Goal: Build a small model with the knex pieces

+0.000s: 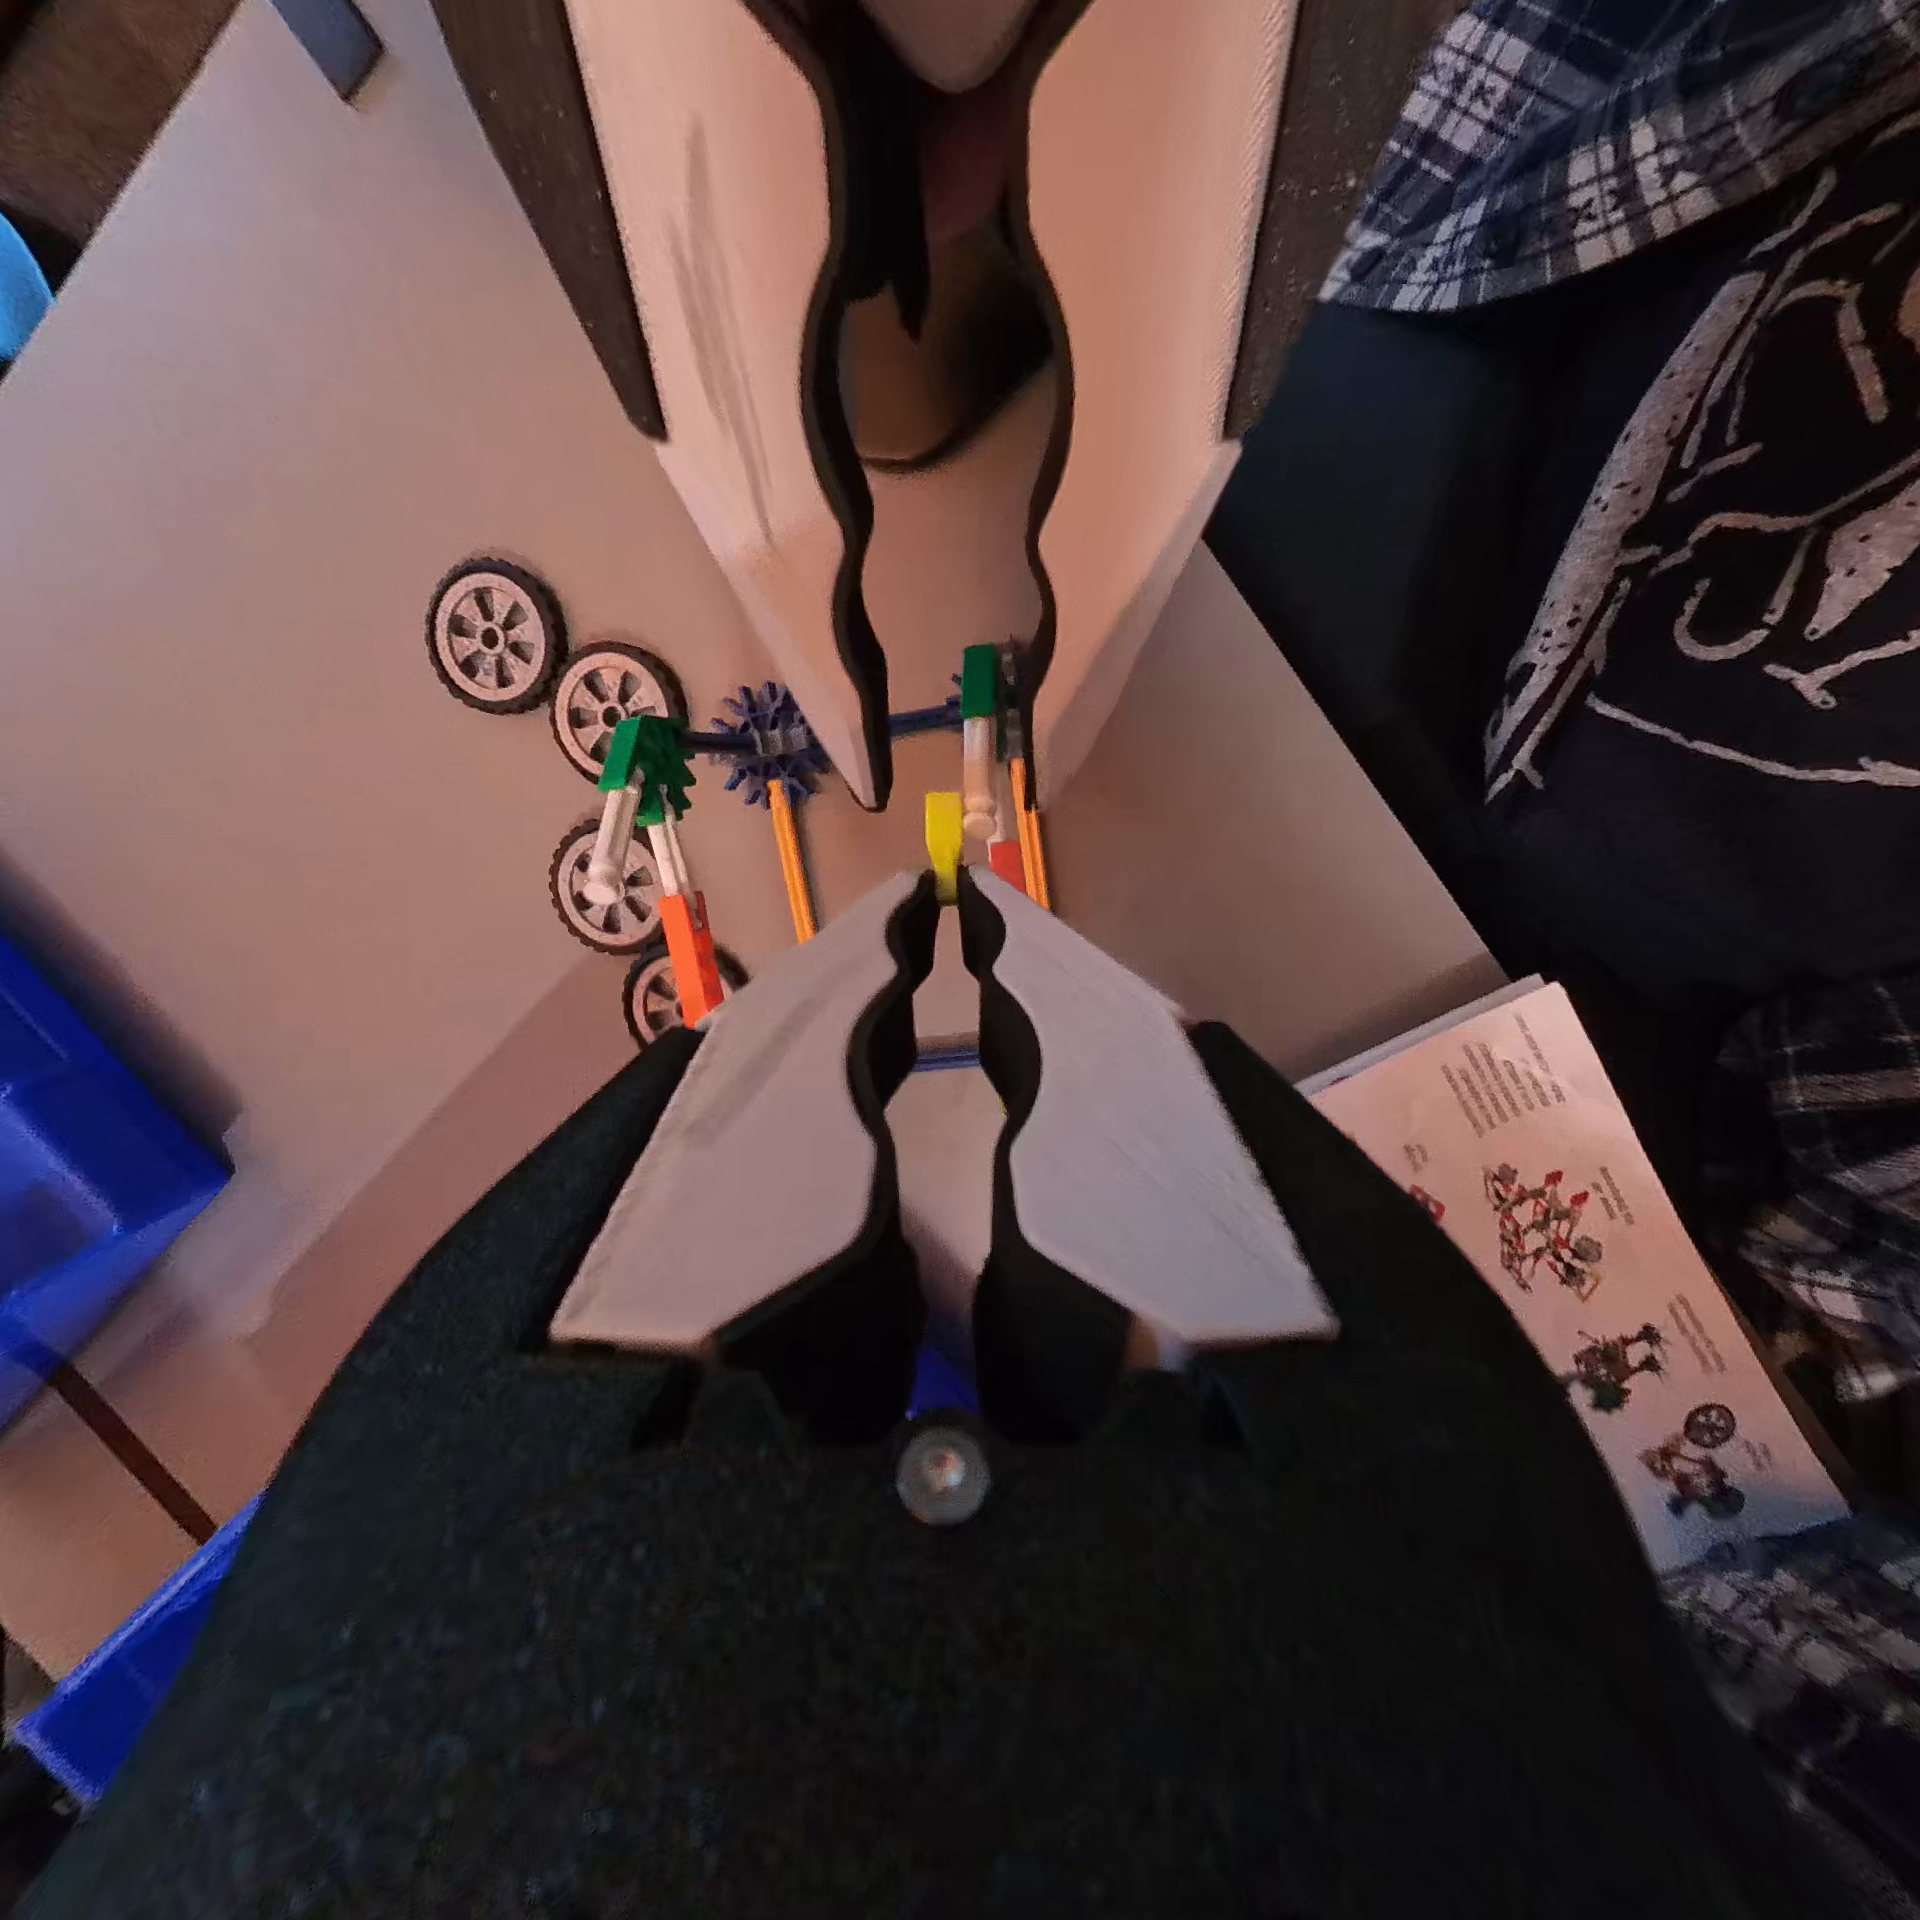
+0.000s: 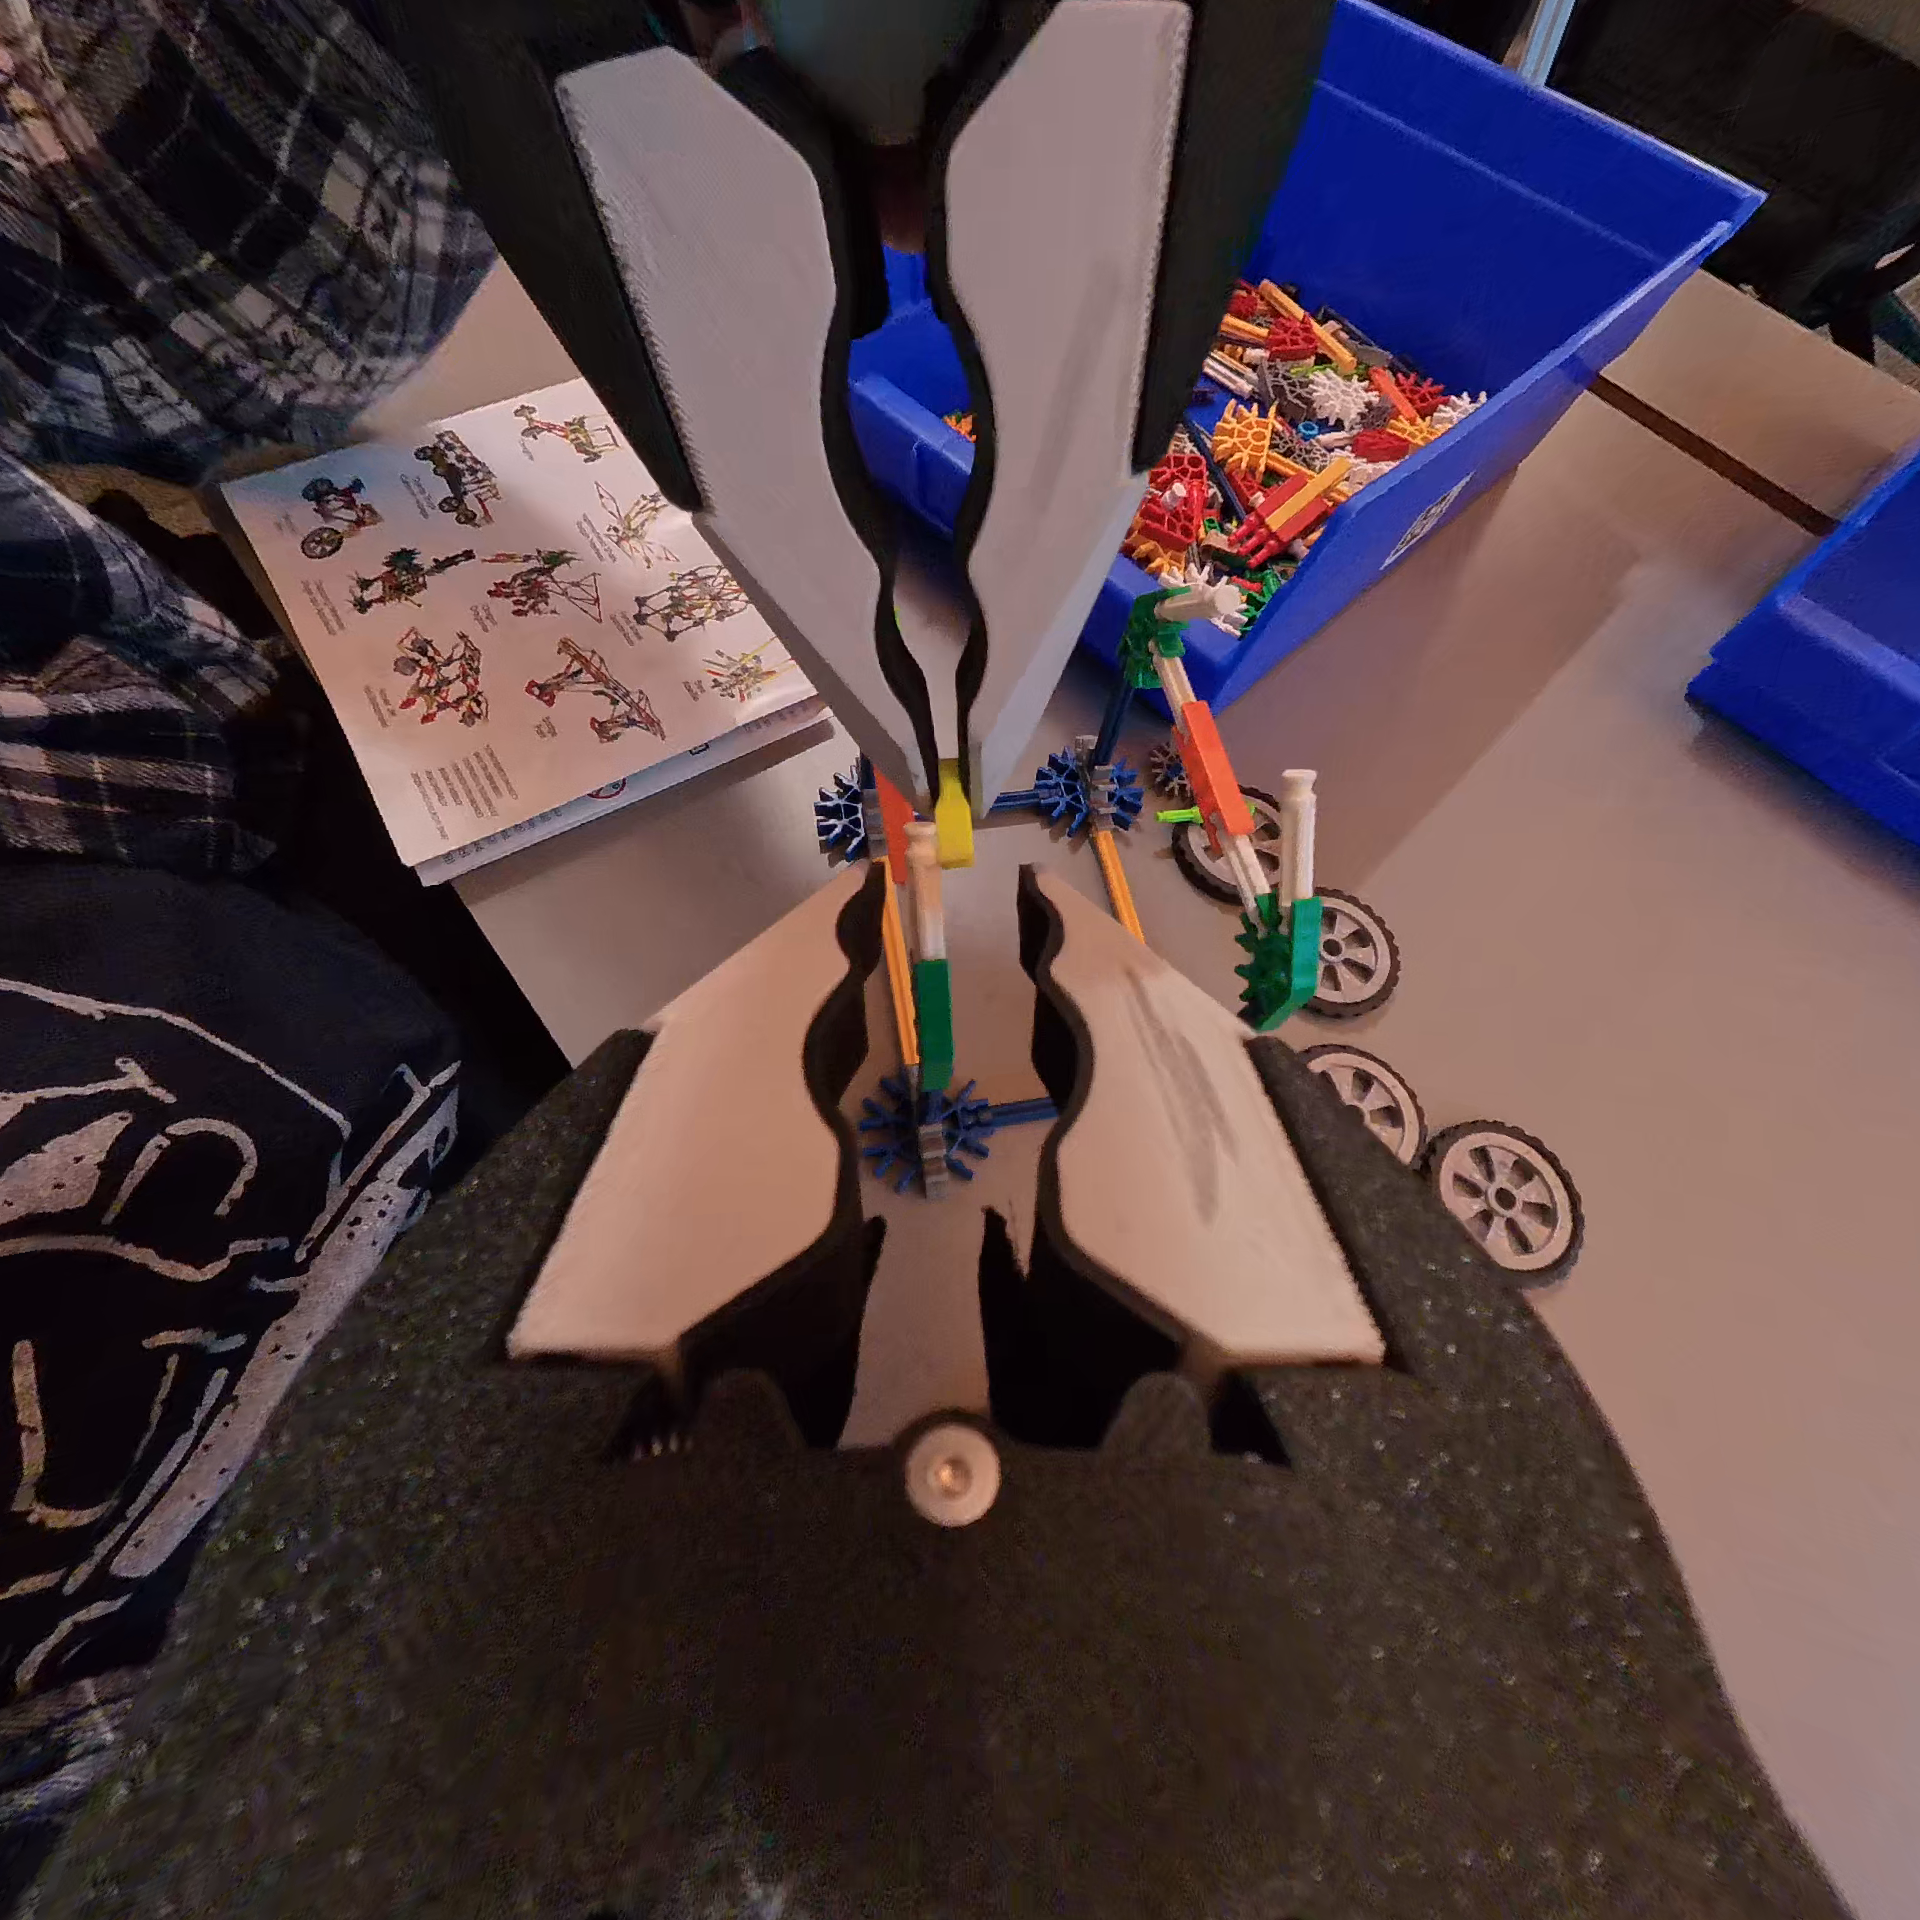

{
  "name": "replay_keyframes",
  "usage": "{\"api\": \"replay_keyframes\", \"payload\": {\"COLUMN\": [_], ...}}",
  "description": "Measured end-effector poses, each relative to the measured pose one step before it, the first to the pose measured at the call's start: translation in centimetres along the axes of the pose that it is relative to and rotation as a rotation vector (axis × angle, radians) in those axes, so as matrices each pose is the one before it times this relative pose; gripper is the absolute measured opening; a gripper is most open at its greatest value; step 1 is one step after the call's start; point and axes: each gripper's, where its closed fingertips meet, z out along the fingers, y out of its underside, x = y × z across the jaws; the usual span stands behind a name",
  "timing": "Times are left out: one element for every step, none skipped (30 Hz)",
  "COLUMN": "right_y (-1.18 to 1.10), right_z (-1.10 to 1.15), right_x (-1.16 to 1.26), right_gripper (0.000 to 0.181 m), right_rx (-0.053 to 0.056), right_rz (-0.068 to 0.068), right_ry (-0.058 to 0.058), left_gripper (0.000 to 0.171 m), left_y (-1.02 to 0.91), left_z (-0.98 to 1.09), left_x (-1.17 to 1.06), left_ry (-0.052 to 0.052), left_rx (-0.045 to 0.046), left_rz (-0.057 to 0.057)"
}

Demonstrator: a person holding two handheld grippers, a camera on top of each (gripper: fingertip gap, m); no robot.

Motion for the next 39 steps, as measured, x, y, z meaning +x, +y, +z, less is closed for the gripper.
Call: {"api": "replay_keyframes", "payload": {"right_y": [0.0, 0.002, 0.006, 0.024, 0.014, 0.003, 0.006, -0.024, -0.093, -0.086, -0.038, -0.037, -0.05, -0.045, -0.005, -0.006, 0.0, -0.021, -0.03, -0.021, -0.022, -0.023, -0.046, -0.045, -0.09, -0.077, -0.006, 0.018, -0.018, -0.054, -0.007, 0.056, 0.044, -0.024, -0.008, -0.015, -0.008, -0.003, -0.018], "right_z": [0.006, 0.025, 0.041, 0.058, 0.053, 0.047, 0.04, 0.013, 0.008, 0.007, 0.024, 0.044, 0.03, 0.032, 0.01, -0.024, -0.006, 0.004, 0.02, 0.042, 0.025, 0.004, -0.016, -0.01, -0.026, -0.009, -0.001, 0.02, 0.0, -0.012, 0.02, 0.03, 0.019, -0.006, 0.0, 0.006, 0.006, 0.011, 0.002], "right_x": [-0.023, -0.041, -0.023, -0.037, -0.046, 0.01, 0.0, -0.047, -0.062, -0.084, -0.091, -0.082, -0.05, -0.04, -0.012, 0.031, -0.021, -0.111, -0.009, 0.031, 0.04, -0.019, -0.009, -0.052, -0.026, -0.06, -0.023, 0.031, 0.021, -0.071, -0.082, -0.014, -0.026, -0.003, 0.017, -0.006, -0.015, 0.0, 0.009], "right_gripper": [0.024, 0.023, 0.022, 0.022, 0.022, 0.021, 0.019, 0.017, 0.016, 0.014, 0.013, 0.012, 0.012, 0.012, 0.011, 0.011, 0.011, 0.011, 0.011, 0.011, 0.014, 0.015, 0.015, 0.015, 0.014, 0.015, 0.015, 0.015, 0.015, 0.015, 0.015, 0.015, 0.011, 0.011, 0.011, 0.011, 0.01, 0.01, 0.011], "right_rx": [-0.0016, -0.0018, -0.0019, -0.0035, -0.0025, -0.003, -0.0016, 0.0005, 0.0042, 0.004, 0.001, 0.0018, 0.0023, 0.0024, 0.0007, 0.0016, 0.0026, 0.0037, 0.0043, 0.0034, 0.0029, 0.0026, 0.0034, 0.0032, 0.0058, 0.0047, 0.0005, -0.0008, 0.0027, 0.0046, 0.0015, -0.0011, -0.0008, 0.0034, 0.0022, 0.003, 0.0039, 0.0045, 0.0048], "right_rz": [-0.0078, -0.0063, -0.0048, -0.0046, -0.0053, -0.005, -0.0055, -0.0061, -0.0051, -0.003, -0.0049, -0.0064, -0.0027, -0.0003, -0.0029, -0.0055, -0.0026, 0.003, 0.0063, 0.0089, 0.0072, -0.0021, -0.0051, -0.0021, 0.0005, 0.0011, -0.0001, -0.0012, -0.0011, 0.0007, 0.0006, -0.0029, -0.005, -0.0023, 0.0023, 0.0026, -0.0003, 0.0013, 0.0046], "right_ry": [0.0023, 0.0012, 0.002, 0.0001, 0.0004, 0.0025, 0.0011, -0.0014, -0.0016, -0.0037, -0.0027, -0.0021, -0.0009, -0.0022, -0.0006, 0.0019, -0.0017, -0.0089, -0.003, 0.0001, 0.0018, 0.001, 0.0023, -0.0012, -0.0014, -0.0035, -0.0007, 0.0026, 0.0022, -0.003, -0.0038, 0.0009, 0.0009, 0.0012, 0.001, -0.002, -0.0016, -0.0003, -0.0013], "left_gripper": [0.002, 0.002, 0.002, 0.002, 0.002, 0.002, 0.002, 0.002, 0.002, 0.002, 0.002, 0.002, 0.002, 0.002, 0.002, 0.002, 0.002, 0.002, 0.002, 0.002, 0.002, 0.002, 0.002, 0.002, 0.002, 0.002, 0.002, 0.002, 0.002, 0.002, 0.002, 0.002, 0.002, 0.002, 0.002, 0.002, 0.002, 0.002, 0.002], "left_y": [0.025, -0.059, -0.12, 0.003, 0.069, 0.02, -0.022, 0.029, 0.013, 0.013, 0.045, 0.02, -0.018, -0.053, 0.018, 0.0, -0.005, 0.0, -0.003, 0.042, 0.027, 0.0, 0.008, -0.018, 0.017, 0.041, 0.052, 0.073, 0.103, 0.053, 0.041, -0.013, 0.024, -0.011, -0.002, 0.005, 0.015, 0.014, 0.011], "left_z": [0.015, -0.021, -0.039, -0.022, -0.013, -0.031, -0.03, -0.008, -0.002, 0.015, 0.026, 0.024, 0.027, 0.011, 0.015, -0.013, -0.023, -0.018, -0.021, -0.025, -0.04, -0.064, -0.058, -0.063, -0.058, -0.031, -0.009, 0.002, 0.018, 0.016, 0.014, 0.009, -0.005, -0.021, -0.035, -0.016, 0.0, 0.005, 0.007], "left_x": [0.094, 0.084, 0.025, 0.062, 0.039, -0.058, -0.022, 0.052, 0.06, 0.015, 0.004, 0.017, 0.044, 0.066, 0.028, 0.019, -0.02, 0.054, 0.119, 0.004, -0.006, 0.06, 0.034, -0.023, 0.023, 0.073, 0.05, -0.051, -0.001, 0.027, 0.025, 0.033, 0.065, 0.052, 0.026, -0.016, 0.02, 0.008, 0.003], "left_ry": [0.0084, 0.0072, 0.0053, 0.006, 0.0047, 0.0016, 0.005, 0.0086, 0.0063, 0.0032, 0.0015, 0.0022, 0.0037, 0.0044, 0.0019, -0.0003, -0.0008, 0.0033, 0.005, -0.0016, 0.0002, 0.0044, 0.0027, -0.0023, -0.0007, 0.0021, 0.0015, -0.0029, 0.0, 0.0009, 0.001, 0.0008, 0.0024, 0.0007, -0.0001, -0.0014, 0.0009, 0.0002, -0.0012], "left_rx": [-0.01284, -0.00744, -0.00539, -0.01242, -0.01578, -0.0121, -0.00917, -0.01128, -0.01162, -0.0126, -0.01481, -0.01304, -0.01093, -0.0089, -0.01143, -0.00828, -0.00558, -0.00378, -0.00285, -0.00522, -0.00366, -0.00089, -0.00141, -0.00276, -0.00444, -0.00587, -0.0057, -0.00604, -0.00612, -0.00319, -0.00208, -0.00032, -0.00354, -0.0013, -0.00231, -0.00292, -0.00317, -0.00248, -0.00196], "left_rz": [0.0077, 0.0068, 0.0021, 0.006, 0.0067, 0.0025, 0.0017, 0.0047, 0.0055, 0.0039, 0.0045, 0.005, 0.0055, 0.0032, 0.0036, 0.0035, -0.0011, -0.0006, 0.0036, 0.0, -0.0023, -0.002, -0.0015, -0.0003, -0.0008, 0.0012, -0.0001, -0.003, -0.0028, -0.0003, -0.0016, -0.0018, 0.0007, 0.002, -0.0005, -0.0013, -0.0003, -0.0004, -0.0014]}}
